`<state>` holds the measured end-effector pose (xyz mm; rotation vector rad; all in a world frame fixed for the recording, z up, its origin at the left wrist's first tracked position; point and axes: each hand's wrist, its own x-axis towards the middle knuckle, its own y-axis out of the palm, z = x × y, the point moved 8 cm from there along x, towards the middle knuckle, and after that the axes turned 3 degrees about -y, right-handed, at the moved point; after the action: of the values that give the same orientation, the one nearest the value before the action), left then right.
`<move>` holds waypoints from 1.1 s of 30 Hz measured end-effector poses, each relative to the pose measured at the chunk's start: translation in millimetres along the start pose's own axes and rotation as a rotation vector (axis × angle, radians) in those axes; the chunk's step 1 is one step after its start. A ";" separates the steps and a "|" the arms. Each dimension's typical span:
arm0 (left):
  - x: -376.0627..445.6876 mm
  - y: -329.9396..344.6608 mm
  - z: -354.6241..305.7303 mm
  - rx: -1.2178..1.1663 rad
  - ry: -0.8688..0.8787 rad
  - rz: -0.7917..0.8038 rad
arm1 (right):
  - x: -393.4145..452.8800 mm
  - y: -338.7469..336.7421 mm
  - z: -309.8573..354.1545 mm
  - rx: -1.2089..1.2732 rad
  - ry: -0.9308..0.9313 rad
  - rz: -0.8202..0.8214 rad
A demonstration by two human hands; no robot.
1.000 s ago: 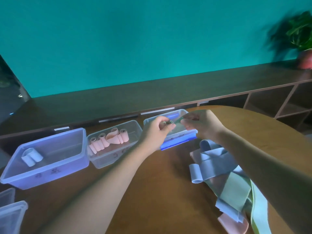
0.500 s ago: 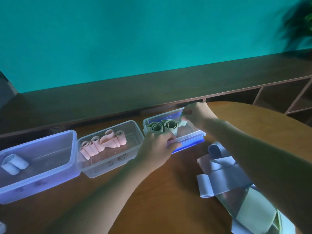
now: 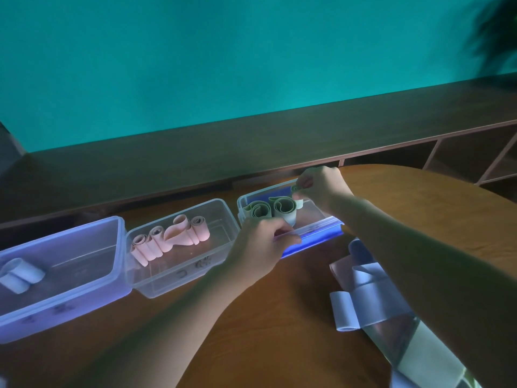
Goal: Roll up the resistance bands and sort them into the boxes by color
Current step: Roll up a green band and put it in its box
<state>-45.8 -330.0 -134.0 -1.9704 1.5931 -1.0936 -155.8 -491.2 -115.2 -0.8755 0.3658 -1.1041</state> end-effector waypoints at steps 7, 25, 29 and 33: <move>-0.1 -0.3 0.4 -0.045 -0.062 0.025 | -4.1 -1.7 2.3 0.030 -0.025 -0.029; -0.2 -0.6 0.1 -0.019 -0.104 0.059 | 0.4 0.1 6.1 0.022 -0.055 0.035; 0.0 0.1 -0.2 -0.010 -0.117 0.069 | 2.8 0.2 5.3 0.002 -0.042 0.040; 0.4 -1.6 -2.8 -0.003 -0.104 0.062 | 5.2 2.0 5.1 -0.022 -0.021 0.049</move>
<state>-46.9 -329.4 -131.1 -1.9337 1.5904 -0.9501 -149.0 -493.3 -112.7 -0.8923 0.3805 -1.0466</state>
